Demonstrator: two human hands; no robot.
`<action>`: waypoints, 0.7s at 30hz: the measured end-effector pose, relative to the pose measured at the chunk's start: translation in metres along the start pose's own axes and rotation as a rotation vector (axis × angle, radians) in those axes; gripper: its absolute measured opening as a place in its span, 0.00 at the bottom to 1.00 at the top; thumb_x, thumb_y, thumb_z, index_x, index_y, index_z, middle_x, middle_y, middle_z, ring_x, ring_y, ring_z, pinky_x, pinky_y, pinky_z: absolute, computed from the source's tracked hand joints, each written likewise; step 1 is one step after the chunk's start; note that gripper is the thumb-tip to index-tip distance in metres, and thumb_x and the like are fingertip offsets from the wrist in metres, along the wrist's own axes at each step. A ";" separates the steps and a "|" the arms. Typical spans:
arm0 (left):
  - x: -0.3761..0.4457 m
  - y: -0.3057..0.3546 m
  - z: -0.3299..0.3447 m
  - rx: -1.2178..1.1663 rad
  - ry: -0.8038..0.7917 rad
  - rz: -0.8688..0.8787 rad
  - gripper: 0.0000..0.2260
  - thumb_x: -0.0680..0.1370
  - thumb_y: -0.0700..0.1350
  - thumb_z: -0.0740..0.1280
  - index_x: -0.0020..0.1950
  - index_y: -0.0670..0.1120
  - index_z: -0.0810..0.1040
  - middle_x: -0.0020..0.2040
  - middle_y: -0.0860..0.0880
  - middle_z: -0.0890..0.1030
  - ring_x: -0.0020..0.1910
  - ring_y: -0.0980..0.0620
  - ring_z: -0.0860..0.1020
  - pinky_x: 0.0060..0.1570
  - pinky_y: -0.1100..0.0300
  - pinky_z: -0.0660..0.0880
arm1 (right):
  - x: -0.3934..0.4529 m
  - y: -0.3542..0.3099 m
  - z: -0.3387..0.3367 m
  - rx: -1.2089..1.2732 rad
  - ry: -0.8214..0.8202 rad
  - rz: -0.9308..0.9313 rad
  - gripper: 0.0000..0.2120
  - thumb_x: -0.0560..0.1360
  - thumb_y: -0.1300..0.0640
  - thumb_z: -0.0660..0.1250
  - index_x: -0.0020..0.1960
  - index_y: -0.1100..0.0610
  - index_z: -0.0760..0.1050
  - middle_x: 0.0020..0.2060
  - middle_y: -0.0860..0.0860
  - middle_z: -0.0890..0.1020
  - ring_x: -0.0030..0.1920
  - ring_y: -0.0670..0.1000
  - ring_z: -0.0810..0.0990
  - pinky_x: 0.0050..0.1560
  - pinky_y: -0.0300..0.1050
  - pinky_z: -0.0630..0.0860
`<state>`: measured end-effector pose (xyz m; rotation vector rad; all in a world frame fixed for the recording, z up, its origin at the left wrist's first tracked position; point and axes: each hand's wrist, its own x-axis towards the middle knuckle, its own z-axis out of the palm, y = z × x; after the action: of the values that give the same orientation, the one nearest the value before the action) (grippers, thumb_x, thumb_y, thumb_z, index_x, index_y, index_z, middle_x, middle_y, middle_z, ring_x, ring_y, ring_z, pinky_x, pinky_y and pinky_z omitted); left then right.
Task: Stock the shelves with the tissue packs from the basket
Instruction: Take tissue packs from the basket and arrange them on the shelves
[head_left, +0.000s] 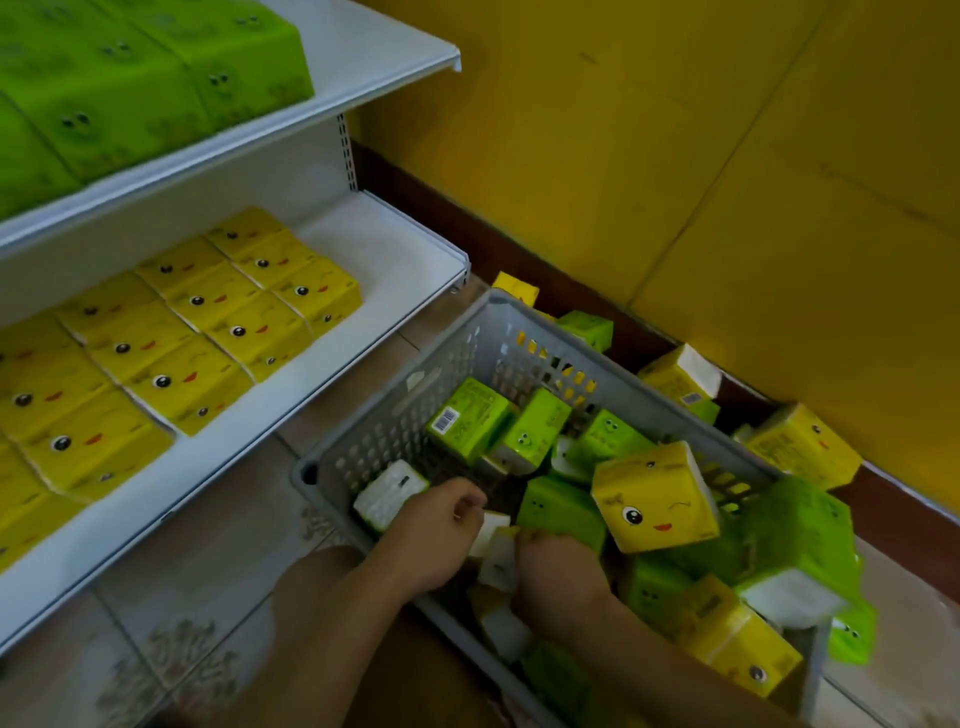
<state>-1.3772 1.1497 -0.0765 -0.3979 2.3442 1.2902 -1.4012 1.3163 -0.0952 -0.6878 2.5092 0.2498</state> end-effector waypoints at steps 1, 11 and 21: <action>0.000 0.003 -0.002 -0.014 0.012 -0.007 0.10 0.83 0.51 0.60 0.63 0.53 0.74 0.59 0.51 0.79 0.54 0.54 0.77 0.58 0.54 0.76 | -0.005 0.002 -0.008 0.057 0.097 0.001 0.16 0.73 0.51 0.67 0.57 0.56 0.72 0.53 0.54 0.80 0.53 0.58 0.81 0.43 0.48 0.74; -0.021 0.036 -0.038 -0.816 0.122 -0.167 0.19 0.75 0.56 0.70 0.63 0.53 0.73 0.57 0.47 0.80 0.52 0.47 0.82 0.45 0.47 0.83 | -0.032 -0.013 -0.059 0.285 0.768 -0.367 0.26 0.71 0.52 0.71 0.67 0.57 0.73 0.65 0.52 0.74 0.65 0.56 0.72 0.63 0.50 0.74; -0.074 0.002 -0.128 -0.817 0.248 -0.022 0.14 0.73 0.49 0.71 0.58 0.59 0.80 0.54 0.48 0.84 0.53 0.43 0.83 0.54 0.45 0.79 | 0.002 -0.049 -0.144 1.121 0.436 -0.310 0.17 0.77 0.43 0.64 0.65 0.42 0.71 0.61 0.37 0.76 0.61 0.41 0.74 0.53 0.29 0.72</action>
<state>-1.3437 1.0446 0.0224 -0.8611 1.8656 2.2611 -1.4398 1.2301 0.0238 -0.6340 2.3258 -1.4256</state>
